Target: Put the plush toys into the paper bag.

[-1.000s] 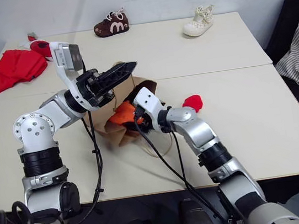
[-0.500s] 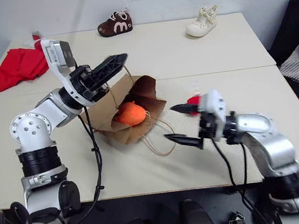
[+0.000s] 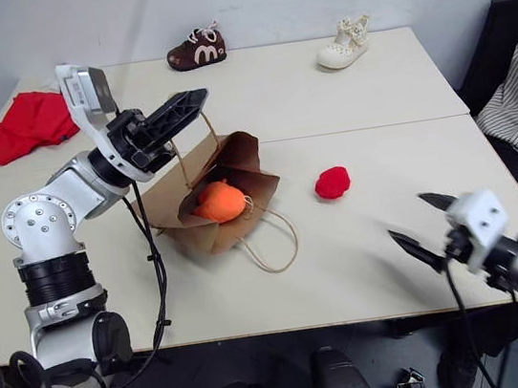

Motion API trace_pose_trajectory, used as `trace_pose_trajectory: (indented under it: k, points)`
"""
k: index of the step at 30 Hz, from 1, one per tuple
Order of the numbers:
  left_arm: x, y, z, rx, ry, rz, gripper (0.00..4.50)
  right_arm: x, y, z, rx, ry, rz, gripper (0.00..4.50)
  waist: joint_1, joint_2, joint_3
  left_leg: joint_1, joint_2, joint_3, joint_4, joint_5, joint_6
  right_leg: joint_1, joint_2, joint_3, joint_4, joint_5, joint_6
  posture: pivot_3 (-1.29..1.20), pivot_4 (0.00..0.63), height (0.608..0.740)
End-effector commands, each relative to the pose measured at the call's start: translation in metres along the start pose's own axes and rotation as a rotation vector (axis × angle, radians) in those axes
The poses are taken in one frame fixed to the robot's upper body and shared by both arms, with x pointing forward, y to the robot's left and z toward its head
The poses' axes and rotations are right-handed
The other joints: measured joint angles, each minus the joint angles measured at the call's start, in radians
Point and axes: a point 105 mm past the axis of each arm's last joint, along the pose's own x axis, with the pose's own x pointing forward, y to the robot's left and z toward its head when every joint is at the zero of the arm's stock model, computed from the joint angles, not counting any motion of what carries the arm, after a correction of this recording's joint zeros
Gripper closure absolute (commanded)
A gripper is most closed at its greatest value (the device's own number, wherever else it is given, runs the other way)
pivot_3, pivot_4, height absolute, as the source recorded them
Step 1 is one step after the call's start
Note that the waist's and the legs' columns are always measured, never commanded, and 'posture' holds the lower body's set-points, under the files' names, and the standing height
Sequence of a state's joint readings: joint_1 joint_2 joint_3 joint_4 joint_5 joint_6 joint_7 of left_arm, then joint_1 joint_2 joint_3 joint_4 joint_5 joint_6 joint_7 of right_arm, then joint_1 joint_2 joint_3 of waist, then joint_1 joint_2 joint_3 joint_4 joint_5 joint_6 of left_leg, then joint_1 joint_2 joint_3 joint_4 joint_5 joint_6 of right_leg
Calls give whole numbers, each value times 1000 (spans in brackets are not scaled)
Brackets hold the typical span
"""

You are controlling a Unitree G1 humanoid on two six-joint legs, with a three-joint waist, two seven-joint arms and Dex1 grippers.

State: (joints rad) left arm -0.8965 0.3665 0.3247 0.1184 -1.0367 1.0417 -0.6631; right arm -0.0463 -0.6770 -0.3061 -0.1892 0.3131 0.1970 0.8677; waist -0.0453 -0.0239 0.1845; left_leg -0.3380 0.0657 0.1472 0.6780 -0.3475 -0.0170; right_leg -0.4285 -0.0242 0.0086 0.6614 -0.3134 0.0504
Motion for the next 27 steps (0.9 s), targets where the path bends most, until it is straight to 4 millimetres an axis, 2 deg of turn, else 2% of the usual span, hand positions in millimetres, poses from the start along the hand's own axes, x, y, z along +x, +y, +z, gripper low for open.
trace_pose_trajectory:
  k: [1, 5, 10, 15, 20, 24, 27]
  points:
    - [7, -11, 4, 29, 2, -38, 4500, 42, -6, 11, -48, 51, 104, 25, -4, 0, 0, 0, 0, 0, 0, 0, 0, 0, 0, 0, 0, 0, 0, 0, 150, 740]
    - [9, -11, 0, 22, 20, -40, 4500, 80, -18, 14, -83, 113, 185, 25, 2, 0, 0, -1, 1, -1, 0, 1, 0, -1, 0, -1, 0, -1, -1, 0, 150, 740]
    - [10, -14, -3, 28, 44, -45, 4500, 106, -28, 1, -98, 228, 260, 25, 12, 0, 0, -4, 0, -1, 0, 1, 1, -2, -1, -2, -2, -1, -1, 0, 150, 740]
    - [8, -13, -2, 40, 42, -30, 4500, 121, -32, 7, -81, 175, 265, 1612, 7, 0, 0, -4, 1, -1, 0, 0, 1, -3, -1, -2, -1, -1, -1, 0, 150, 740]
    - [7, -12, -2, 29, 37, -20, 4500, 118, -25, 11, -88, 147, 327, 3238, -3, 0, 0, -4, 1, -1, 0, 0, 1, -3, -1, -2, -1, -1, -1, 0, 150, 740]
    - [9, -12, 0, 10, 28, -33, 4500, 102, 5, 51, -38, 10, 514, 4264, -4, 0, 0, -5, 1, -2, 0, 0, 0, -3, -1, -3, -1, -1, -1, 0, 150, 740]
    - [12, -13, 0, -2, 26, -46, 4500, 99, 36, 78, 43, -27, 570, 4421, -8, 0, 0, -8, 1, -2, 1, 0, 0, -7, -2, -3, 1, -1, -1, 0, 150, 740]
